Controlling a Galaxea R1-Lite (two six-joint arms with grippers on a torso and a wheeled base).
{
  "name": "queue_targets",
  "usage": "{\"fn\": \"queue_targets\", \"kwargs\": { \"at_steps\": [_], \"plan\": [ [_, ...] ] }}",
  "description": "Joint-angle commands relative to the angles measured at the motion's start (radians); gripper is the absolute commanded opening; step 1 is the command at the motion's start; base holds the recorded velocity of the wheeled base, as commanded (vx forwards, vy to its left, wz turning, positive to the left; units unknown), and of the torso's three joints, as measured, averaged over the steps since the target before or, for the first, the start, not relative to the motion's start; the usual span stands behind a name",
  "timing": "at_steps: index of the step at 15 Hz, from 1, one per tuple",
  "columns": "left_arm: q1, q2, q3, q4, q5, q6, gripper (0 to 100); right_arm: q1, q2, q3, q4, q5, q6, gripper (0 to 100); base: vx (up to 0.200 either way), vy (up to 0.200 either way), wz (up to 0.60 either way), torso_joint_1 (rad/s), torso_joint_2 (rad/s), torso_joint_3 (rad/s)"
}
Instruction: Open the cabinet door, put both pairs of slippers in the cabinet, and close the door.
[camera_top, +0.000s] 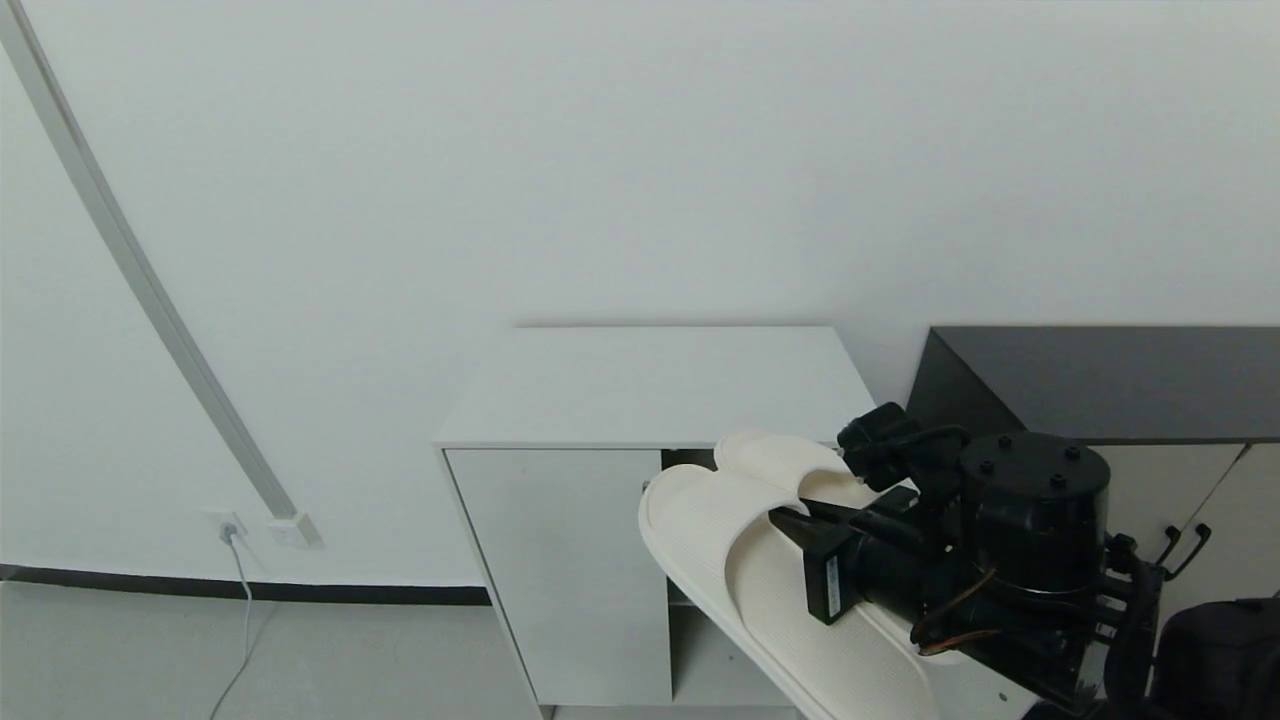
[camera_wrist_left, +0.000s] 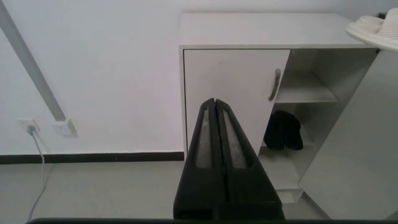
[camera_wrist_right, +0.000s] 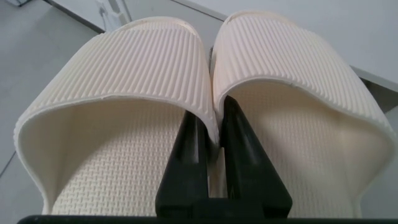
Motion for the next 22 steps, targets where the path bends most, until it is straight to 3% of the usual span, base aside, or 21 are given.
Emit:
{"fn": "queue_targets", "kwargs": {
  "at_steps": [1,10,22],
  "plan": [
    [0.0,0.001,0.0,0.0,0.0,0.0,0,0.0,0.004,-0.001,0.001,0.0,0.0,0,0.0,0.0,0.0,0.0,0.0,0.0],
    [0.0,0.001,0.0,0.0,0.0,0.001,0,0.014,0.009,0.002,-0.002,0.003,0.0,0,0.0,0.0,0.0,-0.012,0.03,0.017],
    [0.0,0.001,0.0,0.0,0.0,0.0,0,0.026,0.006,0.005,-0.002,0.001,0.0,0,0.0,0.0,0.0,-0.188,0.44,0.244]
  ]
}}
